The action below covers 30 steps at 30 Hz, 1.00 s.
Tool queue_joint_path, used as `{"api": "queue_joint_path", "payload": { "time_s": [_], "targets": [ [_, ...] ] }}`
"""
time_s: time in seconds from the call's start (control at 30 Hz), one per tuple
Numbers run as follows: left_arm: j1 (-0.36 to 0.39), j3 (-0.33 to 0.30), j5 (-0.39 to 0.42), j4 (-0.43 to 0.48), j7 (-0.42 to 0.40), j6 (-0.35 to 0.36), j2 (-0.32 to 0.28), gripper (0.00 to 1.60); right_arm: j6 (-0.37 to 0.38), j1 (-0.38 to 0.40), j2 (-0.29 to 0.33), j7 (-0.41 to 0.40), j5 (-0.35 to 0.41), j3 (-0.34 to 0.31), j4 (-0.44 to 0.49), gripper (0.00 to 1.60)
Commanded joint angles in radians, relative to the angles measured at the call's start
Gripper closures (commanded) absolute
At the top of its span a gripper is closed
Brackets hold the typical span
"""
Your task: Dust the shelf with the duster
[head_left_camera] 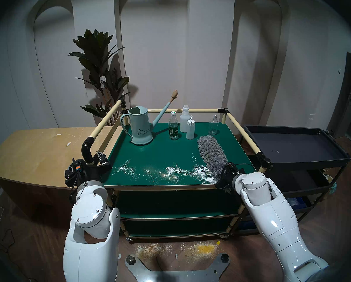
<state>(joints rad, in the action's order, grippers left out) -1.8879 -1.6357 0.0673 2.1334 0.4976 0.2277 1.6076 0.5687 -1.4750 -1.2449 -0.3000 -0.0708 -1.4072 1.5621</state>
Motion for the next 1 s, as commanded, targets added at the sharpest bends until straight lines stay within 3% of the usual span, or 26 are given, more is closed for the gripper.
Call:
{"api": "queue_joint_path", "payload": {
  "time_s": [0.0, 0.63, 0.97],
  "targets": [
    [-0.008, 0.000, -0.011, 0.029, 0.015, -0.001, 0.006, 0.00, -0.008, 0.025, -0.044, -0.048, 0.007, 0.085, -0.048, 1.60],
    [-0.054, -0.009, -0.024, 0.057, 0.083, -0.007, 0.030, 0.00, -0.037, 0.076, -0.061, -0.106, 0.017, 0.205, -0.093, 1.60],
    [-0.076, -0.009, -0.027, 0.071, 0.111, -0.013, 0.035, 0.00, -0.040, 0.084, -0.053, -0.129, 0.023, 0.234, -0.092, 1.60]
  ]
}}
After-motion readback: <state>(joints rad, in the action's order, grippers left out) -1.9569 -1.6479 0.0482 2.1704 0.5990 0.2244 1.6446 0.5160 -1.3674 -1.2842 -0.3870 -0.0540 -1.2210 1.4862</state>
